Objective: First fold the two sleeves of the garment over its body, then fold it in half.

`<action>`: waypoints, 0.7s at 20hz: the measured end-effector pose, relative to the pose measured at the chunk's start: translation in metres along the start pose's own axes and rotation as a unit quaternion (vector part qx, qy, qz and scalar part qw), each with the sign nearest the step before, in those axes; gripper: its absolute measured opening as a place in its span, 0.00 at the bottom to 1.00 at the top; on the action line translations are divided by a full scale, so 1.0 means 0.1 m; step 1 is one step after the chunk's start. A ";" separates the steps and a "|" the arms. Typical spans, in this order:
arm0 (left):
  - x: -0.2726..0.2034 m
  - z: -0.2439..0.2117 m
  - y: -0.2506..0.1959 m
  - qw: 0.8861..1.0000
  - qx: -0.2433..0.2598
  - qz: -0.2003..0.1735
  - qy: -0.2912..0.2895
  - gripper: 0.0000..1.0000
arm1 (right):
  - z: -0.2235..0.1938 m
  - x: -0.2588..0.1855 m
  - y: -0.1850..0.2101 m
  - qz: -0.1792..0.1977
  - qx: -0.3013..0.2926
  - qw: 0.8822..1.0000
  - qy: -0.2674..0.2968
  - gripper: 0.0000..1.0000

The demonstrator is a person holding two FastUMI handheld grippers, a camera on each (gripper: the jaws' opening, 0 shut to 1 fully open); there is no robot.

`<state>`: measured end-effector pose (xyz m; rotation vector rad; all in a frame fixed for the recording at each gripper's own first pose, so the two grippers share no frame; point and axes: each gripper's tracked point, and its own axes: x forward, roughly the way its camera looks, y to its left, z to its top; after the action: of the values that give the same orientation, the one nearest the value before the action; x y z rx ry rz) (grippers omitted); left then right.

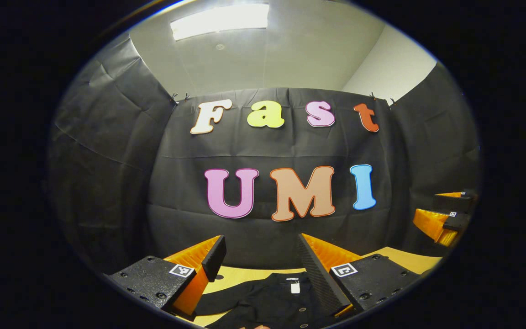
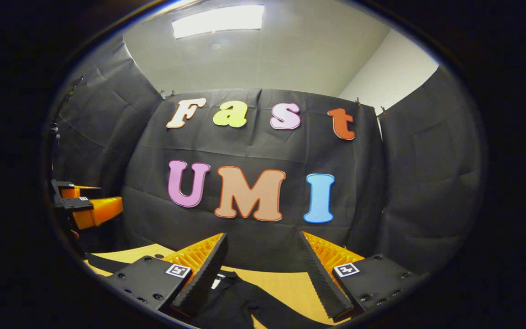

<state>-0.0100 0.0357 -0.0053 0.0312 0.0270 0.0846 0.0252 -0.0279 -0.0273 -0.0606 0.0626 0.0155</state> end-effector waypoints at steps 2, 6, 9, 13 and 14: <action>0.01 0.00 -0.04 1.000 -0.001 -0.002 0.000 0.93 | -0.07 0.04 -0.24 -0.023 -0.009 1.000 0.009 0.99; 0.01 -0.01 -0.17 1.000 -0.002 -0.009 0.000 0.93 | -0.35 0.09 -0.59 -0.047 -0.030 0.997 0.044 0.99; 0.01 -0.01 -0.23 1.000 -0.002 -0.012 0.001 0.93 | -0.69 0.11 -0.79 -0.052 -0.031 0.994 0.092 0.99; 0.00 -0.01 -0.33 1.000 -0.002 -0.012 0.001 0.93 | -1.38 0.05 -1.11 -0.068 -0.013 0.978 0.196 0.98; -0.01 -0.01 -0.34 1.000 -0.001 -0.011 0.001 0.93 | -1.56 0.01 -1.19 -0.073 -0.011 0.972 0.222 0.98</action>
<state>-0.0080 0.0021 -0.0072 0.0281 0.0290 0.0624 0.0188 -0.1558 -0.1752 -0.0892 0.5049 -0.1446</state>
